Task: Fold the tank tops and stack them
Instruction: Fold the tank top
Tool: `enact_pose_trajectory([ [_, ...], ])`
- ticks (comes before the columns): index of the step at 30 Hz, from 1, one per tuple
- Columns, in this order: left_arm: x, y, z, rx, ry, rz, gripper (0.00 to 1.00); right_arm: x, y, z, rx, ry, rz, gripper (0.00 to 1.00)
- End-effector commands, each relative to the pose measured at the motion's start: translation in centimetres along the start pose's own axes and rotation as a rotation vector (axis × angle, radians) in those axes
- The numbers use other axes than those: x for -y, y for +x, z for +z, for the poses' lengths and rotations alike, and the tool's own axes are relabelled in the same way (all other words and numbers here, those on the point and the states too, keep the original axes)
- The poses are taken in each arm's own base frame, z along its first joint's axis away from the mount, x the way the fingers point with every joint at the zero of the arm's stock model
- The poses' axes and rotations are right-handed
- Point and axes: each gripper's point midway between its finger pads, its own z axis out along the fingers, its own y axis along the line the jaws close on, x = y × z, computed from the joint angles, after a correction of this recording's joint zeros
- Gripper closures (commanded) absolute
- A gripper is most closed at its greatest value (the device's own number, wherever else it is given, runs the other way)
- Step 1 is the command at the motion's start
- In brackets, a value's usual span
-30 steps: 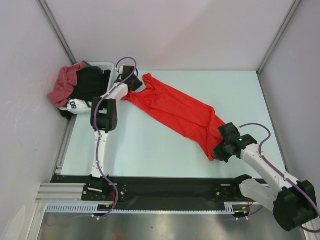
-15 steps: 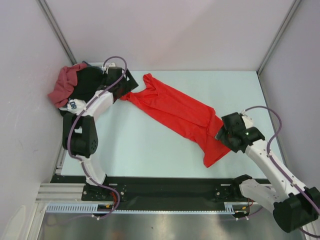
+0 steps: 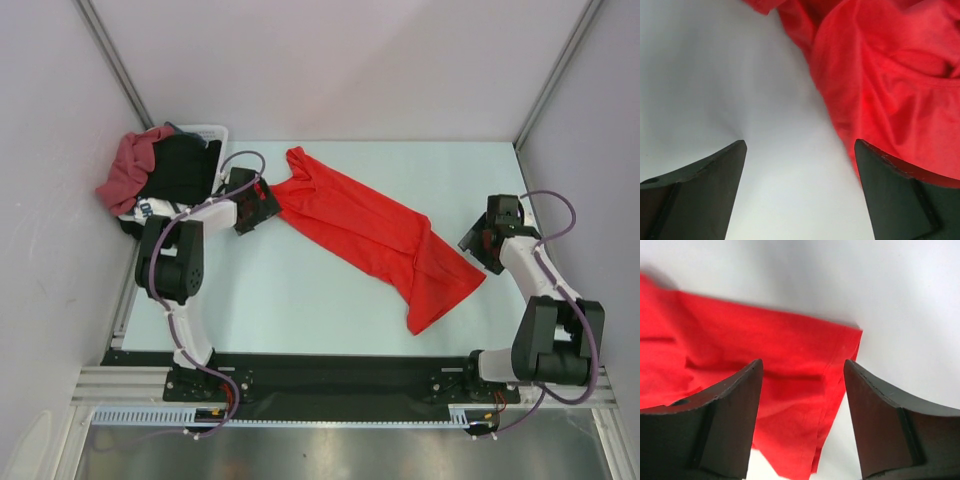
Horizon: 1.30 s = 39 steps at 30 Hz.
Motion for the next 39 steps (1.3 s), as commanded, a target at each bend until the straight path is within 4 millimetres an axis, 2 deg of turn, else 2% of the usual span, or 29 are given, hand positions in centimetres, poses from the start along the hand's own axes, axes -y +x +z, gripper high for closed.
enact_pose_trajectory([
  [1,0.6,-0.9,1.6,0.001,0.016,-0.053,0.0,-0.2,-0.5,1.5,-0.029,-0.035,0.046,0.29],
  [2,0.9,-1.3,1.9,0.003,0.016,-0.062,0.0,0.1,-0.3,2.1,-0.035,-0.024,0.066,0.25],
  [3,1.0,-1.5,2.3,0.0,0.014,-0.068,0.0,0.7,0.5,2.5,-0.047,0.001,0.093,0.07],
  [4,1.5,-1.8,3.0,0.0,0.019,-0.067,0.0,1.3,0.4,2.8,-0.037,0.032,0.104,0.02],
  [8,1.7,-2.4,4.7,-0.006,-0.001,-0.097,0.0,2.4,1.9,3.9,-0.066,0.09,0.128,0.02],
  [10,1.7,-2.1,5.7,-0.02,0.001,-0.122,0.02,3.0,2.9,4.5,-0.089,0.117,0.145,0.04],
  [12,2.9,-2.4,6.3,-0.019,0.044,-0.138,0.06,3.6,3.8,5.0,-0.109,0.144,0.15,0.17],
  [15,3.2,-2.7,7.7,-0.009,0.052,-0.165,0.35,4.0,5.1,5.6,-0.148,0.135,0.187,0.48],
  [16,3.1,-2.6,8.2,-0.009,0.052,-0.18,0.57,4.3,5.1,5.7,-0.148,0.127,0.21,0.56],
  [17,3.4,-2.9,8.4,0.003,0.063,-0.188,0.68,4.7,5.7,5.8,-0.164,0.13,0.224,0.76],
  [18,3.5,-3.3,8.6,0.018,0.065,-0.196,0.79,4.6,5.9,5.7,-0.178,0.114,0.234,0.87],
  [19,3.3,-3.3,9.3,0.023,0.062,-0.203,1.0,4.8,5.9,5.6,-0.179,0.115,0.247,0.99],
  [20,4.3,-4.9,9.4,0.064,0.086,-0.207,1.0,4.9,6.1,5.4,-0.184,0.113,0.25,1.0],
  [21,4.7,-5.3,9.9,0.075,0.092,-0.203,1.0,4.9,6.6,5.2,-0.195,0.105,0.249,1.0],
  [22,4.6,-4.8,11.4,0.059,0.083,-0.205,1.0,4.9,7.0,5.1,-0.202,0.102,0.248,1.0],
  [23,6.2,-6.7,11.4,0.084,0.12,-0.211,1.0,4.7,7.4,4.6,-0.21,0.095,0.242,1.0],
  [24,6.7,-7.0,12.0,0.084,0.132,-0.221,1.0,4.3,8.3,4.4,-0.24,0.081,0.236,1.0],
  [25,6.5,-6.4,13.5,0.068,0.126,-0.241,1.0,3.8,8.8,4.0,-0.26,0.063,0.225,1.0],
  [26,8.4,-7.8,13.3,0.077,0.188,-0.248,1.0,3.0,10.1,3.4,-0.302,0.048,0.19,1.0],
  [28,9.3,-7.6,14.6,0.062,0.221,-0.283,1.0,1.8,11.2,2.4,-0.341,0.026,0.152,1.0],
  [29,11.0,-9.0,14.4,0.084,0.282,-0.288,1.0,1.0,12.8,1.4,-0.378,0.02,0.09,1.0],
  [30,11.9,-9.4,14.4,0.086,0.311,-0.292,1.0,0.3,13.4,0.6,-0.378,0.0,0.065,1.0],
  [31,12.1,-8.5,15.8,0.067,0.32,-0.297,1.0,0.2,15.0,-0.3,-0.411,0.008,0.048,1.0],
  [32,14.1,-10.6,15.0,0.098,0.385,-0.295,1.0,-0.1,16.0,-1.0,-0.422,0.001,0.037,1.0],
  [33,15.2,-10.5,15.1,0.08,0.428,-0.289,1.0,-1.6,18.2,-2.7,-0.463,-0.068,-0.023,1.0],
  [34,15.2,-9.6,16.4,0.055,0.433,-0.299,1.0,-1.8,19.6,-3.6,-0.49,-0.089,-0.04,1.0],
  [35,16.5,-10.9,15.7,0.078,0.479,-0.296,1.0,-1.2,21.5,-4.3,-0.536,-0.056,-0.007,1.0],
  [36,16.7,-10.9,15.8,0.077,0.492,-0.295,1.0,-1.4,24.1,-5.9,-0.597,-0.09,-0.067,1.0],
  [39,17.2,-10.6,15.7,0.099,0.509,-0.286,1.0,-1.4,27.9,-8.6,-0.662,-0.129,-0.022,1.0],
])
